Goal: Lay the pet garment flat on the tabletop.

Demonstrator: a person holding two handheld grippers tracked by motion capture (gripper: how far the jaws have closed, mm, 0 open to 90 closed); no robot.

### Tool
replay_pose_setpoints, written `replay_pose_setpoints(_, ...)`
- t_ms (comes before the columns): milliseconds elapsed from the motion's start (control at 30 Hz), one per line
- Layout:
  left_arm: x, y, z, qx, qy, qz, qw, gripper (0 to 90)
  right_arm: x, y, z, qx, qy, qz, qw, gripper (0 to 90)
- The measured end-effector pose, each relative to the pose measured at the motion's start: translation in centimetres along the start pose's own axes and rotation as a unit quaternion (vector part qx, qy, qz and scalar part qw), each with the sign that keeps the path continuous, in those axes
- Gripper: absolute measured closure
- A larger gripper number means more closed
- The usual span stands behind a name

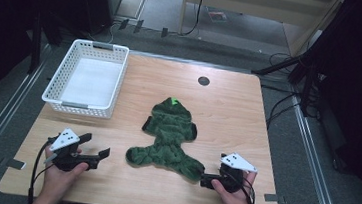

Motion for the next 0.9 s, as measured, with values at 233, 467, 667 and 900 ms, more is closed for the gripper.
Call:
replay_pose_setpoints(233,3.1,2.3,-0.4,-0.013,0.015,0.022,0.9995,7.0,-1.5,0.8,-0.4,-0.002,-0.008,-0.018,0.9998,0.1)
replay_pose_setpoints(467,5.6,4.0,-1.3,-0.008,0.028,0.049,0.9984,7.0,-3.9,2.0,-1.3,-0.003,-0.022,-0.041,0.9989,0.1)
replay_pose_setpoints(667,7.5,5.4,-1.7,-0.011,0.037,0.070,0.9968,7.0,-5.8,3.0,-1.8,-0.006,-0.037,-0.057,0.9977,0.1)
replay_pose_setpoints(900,9.4,6.9,-2.2,-0.014,0.043,0.092,0.9947,7.0,-8.2,4.2,-2.6,-0.008,-0.057,-0.079,0.9952,0.1)
Point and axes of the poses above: each handheld gripper's, and its own axes: y roughly backward along the jaws, z roughly out of its top, x roughly to its left, the point moved 10 cm from there along -y, roughly forward along the jaws
